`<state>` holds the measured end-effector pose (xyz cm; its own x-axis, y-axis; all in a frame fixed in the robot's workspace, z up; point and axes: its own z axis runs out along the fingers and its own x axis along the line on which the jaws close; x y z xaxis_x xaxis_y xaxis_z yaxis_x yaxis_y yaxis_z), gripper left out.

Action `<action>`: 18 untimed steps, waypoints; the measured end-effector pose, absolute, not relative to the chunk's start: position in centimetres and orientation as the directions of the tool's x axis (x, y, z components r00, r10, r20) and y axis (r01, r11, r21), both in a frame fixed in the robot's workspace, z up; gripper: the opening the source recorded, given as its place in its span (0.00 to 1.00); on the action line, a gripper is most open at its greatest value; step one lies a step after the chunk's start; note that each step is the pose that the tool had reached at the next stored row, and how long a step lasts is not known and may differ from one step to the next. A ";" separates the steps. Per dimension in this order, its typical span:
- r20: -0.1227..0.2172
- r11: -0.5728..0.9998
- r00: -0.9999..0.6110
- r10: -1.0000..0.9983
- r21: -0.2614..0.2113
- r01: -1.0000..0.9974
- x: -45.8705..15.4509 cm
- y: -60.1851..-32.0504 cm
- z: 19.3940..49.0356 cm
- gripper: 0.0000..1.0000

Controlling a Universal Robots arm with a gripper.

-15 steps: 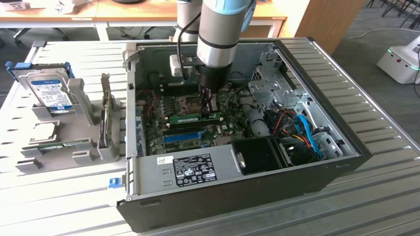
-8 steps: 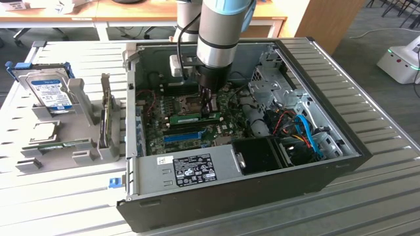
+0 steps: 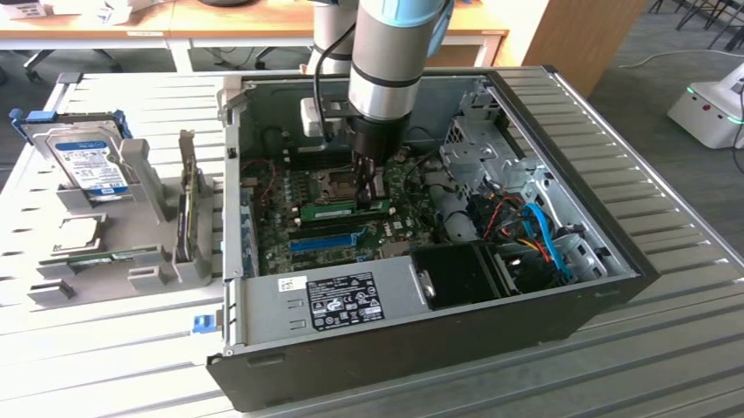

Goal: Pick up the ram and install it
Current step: 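Insert the ram into the slot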

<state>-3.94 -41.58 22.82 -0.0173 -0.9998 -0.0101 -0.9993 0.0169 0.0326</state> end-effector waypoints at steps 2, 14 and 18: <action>-0.010 0.017 -0.017 -1.000 0.032 -0.999 -3.9 -41.6 22.8 0.12; -0.010 0.017 -0.017 -1.000 0.032 -0.999 -3.9 -41.5 22.8 0.12; -0.010 0.017 -0.017 -1.000 0.032 -0.999 -3.9 -41.5 22.8 0.12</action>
